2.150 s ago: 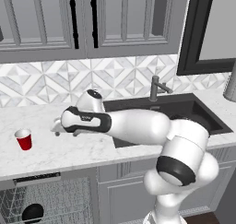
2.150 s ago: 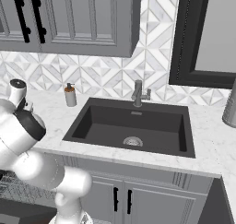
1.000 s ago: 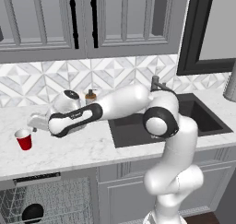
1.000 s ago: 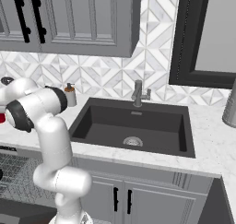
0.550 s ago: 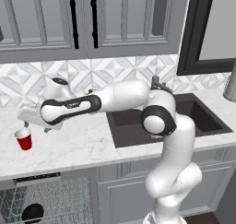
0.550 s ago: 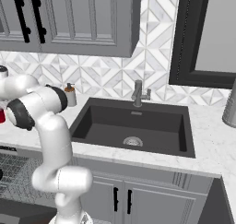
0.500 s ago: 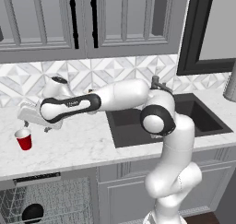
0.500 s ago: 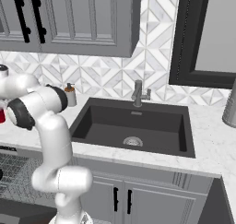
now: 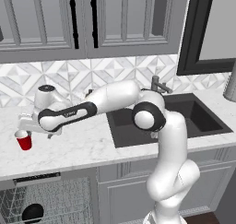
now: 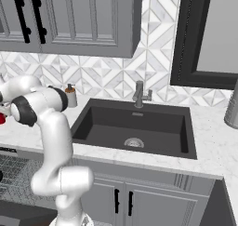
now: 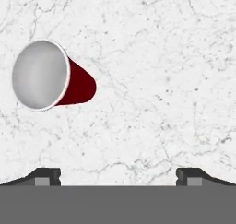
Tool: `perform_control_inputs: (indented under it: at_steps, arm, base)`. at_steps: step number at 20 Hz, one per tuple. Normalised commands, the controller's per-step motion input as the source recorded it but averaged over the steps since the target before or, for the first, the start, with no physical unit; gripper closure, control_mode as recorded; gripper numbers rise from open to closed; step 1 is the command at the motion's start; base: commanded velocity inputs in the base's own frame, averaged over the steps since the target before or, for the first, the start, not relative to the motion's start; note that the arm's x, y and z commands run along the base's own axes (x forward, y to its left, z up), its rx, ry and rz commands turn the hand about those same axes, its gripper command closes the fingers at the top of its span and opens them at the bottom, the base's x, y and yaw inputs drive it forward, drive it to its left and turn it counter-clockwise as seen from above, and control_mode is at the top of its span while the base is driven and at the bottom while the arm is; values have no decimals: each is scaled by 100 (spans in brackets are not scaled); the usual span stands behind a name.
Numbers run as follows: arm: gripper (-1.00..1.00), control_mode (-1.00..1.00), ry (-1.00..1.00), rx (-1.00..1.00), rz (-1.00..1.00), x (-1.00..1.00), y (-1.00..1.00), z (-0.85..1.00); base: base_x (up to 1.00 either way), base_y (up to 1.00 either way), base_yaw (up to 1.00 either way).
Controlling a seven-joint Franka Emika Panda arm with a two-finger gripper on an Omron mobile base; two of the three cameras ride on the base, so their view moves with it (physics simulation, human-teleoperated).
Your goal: Pick up the cup and bowl from the counter, place them in the dishwasher, and close the dishwasher door.
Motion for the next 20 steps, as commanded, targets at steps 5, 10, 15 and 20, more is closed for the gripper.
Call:
perform_control_inputs:
  at_steps: [5,10,15,20]
  arm:
    - [-100,-100,9,-16,-9,37,27,0]
    - [-100,-100,6,0,0,36,1,0]
    - [-100,-100,3,0,0,47,2,-17]
    - [-100,-100,0,0,0,28,20,-24]
  base:
    - [0,0,0]
    - [0,0,0]
    - [0,0,0]
    - [0,0,0]
